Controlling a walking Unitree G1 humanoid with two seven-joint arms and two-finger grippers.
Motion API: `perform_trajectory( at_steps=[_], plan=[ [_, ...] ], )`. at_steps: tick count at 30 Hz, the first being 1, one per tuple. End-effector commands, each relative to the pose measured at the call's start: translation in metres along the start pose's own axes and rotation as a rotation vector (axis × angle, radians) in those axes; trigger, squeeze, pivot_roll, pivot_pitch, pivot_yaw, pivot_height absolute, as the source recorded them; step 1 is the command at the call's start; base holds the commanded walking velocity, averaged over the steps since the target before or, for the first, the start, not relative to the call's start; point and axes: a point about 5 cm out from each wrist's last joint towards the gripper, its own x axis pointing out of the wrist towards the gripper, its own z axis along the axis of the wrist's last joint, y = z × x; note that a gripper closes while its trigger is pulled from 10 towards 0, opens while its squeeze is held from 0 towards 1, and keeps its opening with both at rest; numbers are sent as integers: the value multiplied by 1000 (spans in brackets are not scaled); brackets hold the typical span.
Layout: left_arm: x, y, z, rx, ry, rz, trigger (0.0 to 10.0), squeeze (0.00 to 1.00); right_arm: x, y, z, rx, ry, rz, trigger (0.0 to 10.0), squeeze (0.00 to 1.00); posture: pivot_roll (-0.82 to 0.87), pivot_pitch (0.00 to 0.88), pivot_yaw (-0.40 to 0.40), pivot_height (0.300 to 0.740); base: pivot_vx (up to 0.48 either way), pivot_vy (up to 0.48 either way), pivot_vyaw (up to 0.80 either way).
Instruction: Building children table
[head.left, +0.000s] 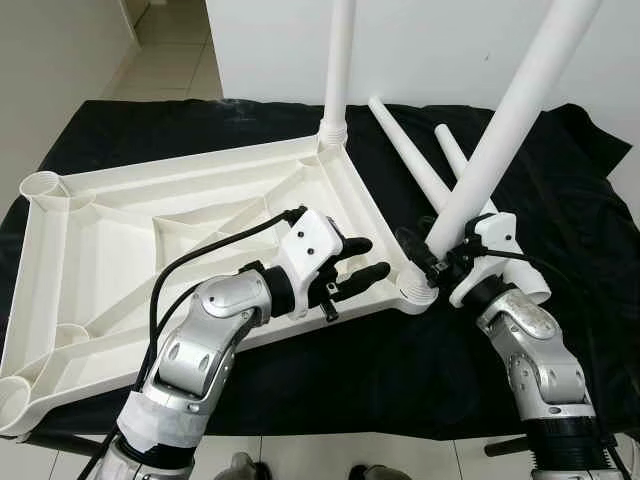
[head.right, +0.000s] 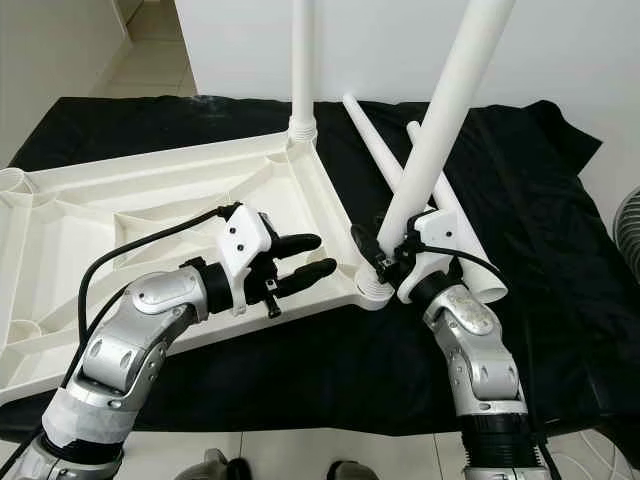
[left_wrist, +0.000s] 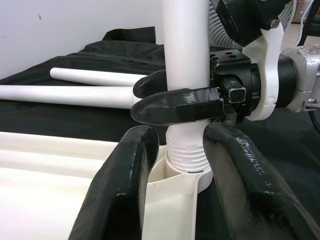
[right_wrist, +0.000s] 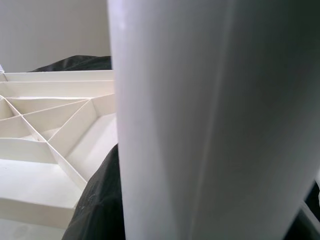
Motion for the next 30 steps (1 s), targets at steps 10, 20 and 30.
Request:
perform_trajectory(
  at_steps=[10,20,30],
  plan=[
    [-2,2,-1,-3,10,66,10000,0,-25,12,-62,30,277,-1,10000,0,-114,122,49,740,0,0,0],
    [-2,4,0,-1,10,67,10000,0,-29,22,-66,-24,267,58,10000,0,-112,124,53,740,0,0,0],
    [-2,4,1,2,10,64,10000,0,-31,27,-68,-46,256,79,10000,0,-111,123,55,740,0,0,0]
  ],
)
